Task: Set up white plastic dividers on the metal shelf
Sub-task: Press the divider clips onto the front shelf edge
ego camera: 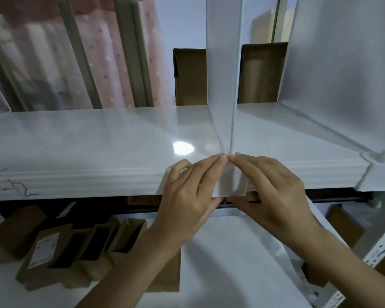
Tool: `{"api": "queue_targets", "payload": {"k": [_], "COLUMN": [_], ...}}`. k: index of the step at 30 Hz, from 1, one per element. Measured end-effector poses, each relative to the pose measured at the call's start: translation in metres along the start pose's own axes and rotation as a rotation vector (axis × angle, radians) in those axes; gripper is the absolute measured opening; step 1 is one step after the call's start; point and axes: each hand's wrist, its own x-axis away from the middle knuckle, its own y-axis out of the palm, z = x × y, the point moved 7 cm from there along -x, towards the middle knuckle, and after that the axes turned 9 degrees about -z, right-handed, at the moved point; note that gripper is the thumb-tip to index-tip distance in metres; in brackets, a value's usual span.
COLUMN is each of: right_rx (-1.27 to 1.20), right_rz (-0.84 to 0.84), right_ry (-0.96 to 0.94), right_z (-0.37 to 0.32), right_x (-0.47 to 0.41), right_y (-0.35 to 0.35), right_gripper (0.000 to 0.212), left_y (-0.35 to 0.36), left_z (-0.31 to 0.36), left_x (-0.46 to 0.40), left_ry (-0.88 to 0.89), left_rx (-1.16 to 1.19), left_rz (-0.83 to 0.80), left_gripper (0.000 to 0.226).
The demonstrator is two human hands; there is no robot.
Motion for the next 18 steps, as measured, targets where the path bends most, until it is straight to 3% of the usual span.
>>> {"api": "queue_targets", "payload": {"k": [13,18], "right_rx": [0.062,0.075], "right_rz": [-0.031,-0.019], "right_ry": [-0.012,-0.012], "right_z": [-0.0021,-0.0033], "right_x": [-0.0029,-0.0034], "right_y": [0.0018,0.0033], "right_gripper": [0.055,0.058], "left_y": [-0.0012,-0.0023], "left_z": [-0.0045,-0.0064], "left_x": [0.0009,0.0028], "left_ry": [0.023,0.004], "left_rx": [0.015,0.021], "left_rz": [-0.025,-0.022], "left_gripper": [0.062,0.052]}}
